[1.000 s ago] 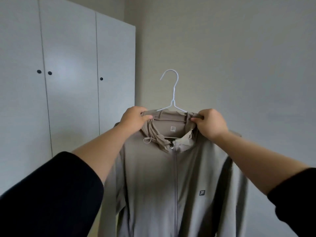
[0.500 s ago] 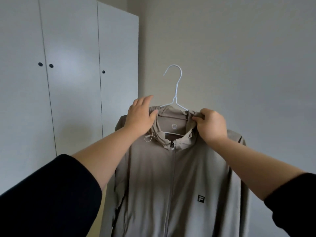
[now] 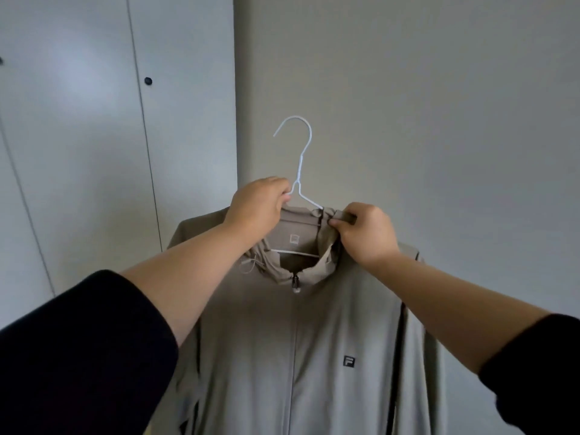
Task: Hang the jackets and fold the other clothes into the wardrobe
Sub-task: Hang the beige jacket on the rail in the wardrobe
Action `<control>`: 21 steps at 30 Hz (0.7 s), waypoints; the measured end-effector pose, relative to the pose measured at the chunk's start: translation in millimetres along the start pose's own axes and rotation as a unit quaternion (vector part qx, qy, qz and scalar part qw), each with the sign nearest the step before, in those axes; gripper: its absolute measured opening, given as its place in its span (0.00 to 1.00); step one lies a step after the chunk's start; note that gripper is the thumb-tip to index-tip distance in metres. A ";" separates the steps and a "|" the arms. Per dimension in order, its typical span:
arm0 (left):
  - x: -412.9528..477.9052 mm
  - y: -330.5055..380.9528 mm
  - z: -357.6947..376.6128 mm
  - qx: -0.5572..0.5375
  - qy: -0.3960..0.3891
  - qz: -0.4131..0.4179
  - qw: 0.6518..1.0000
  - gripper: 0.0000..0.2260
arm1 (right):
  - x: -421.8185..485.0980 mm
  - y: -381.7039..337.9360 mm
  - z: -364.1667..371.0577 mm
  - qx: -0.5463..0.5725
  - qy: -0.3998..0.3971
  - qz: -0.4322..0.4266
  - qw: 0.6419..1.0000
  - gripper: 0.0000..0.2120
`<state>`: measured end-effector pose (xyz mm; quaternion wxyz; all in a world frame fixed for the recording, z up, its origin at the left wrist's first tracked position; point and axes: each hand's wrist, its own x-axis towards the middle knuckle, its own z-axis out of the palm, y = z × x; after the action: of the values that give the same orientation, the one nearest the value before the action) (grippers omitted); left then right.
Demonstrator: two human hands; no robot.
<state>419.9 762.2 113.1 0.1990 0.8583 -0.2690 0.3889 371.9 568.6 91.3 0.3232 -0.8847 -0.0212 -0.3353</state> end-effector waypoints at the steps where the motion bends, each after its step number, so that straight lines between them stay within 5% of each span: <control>1: 5.6 -12.7 0.7 -0.001 -0.007 -0.013 1.000 0.09 | 11.3 -5.2 5.9 -0.003 -0.029 0.004 1.000 0.16; 8: 63.6 -81.2 -55.0 0.031 -0.055 -0.094 0.994 0.08 | 94.3 -104.5 13.6 -0.022 -0.285 0.030 0.958 0.17; 16: 163.1 -128.5 -220.6 0.077 -0.119 -0.165 0.976 0.08 | 159.2 -280.3 -18.9 0.263 -0.405 0.198 0.853 0.09; 19: 191.3 -143.0 -279.9 -0.045 -0.137 -0.260 0.955 0.09 | 178.3 -336.4 -16.7 0.231 -0.409 0.173 0.866 0.08; 21: 207.3 -154.6 -314.9 -0.193 -0.122 -0.359 0.905 0.08 | 187.8 -367.4 -6.8 0.195 -0.416 0.142 0.877 0.08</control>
<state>453.3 992.0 448.0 0.4522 0.8827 -0.0343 0.1235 420.0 821.3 414.1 0.4949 -0.8549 -0.0934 0.1245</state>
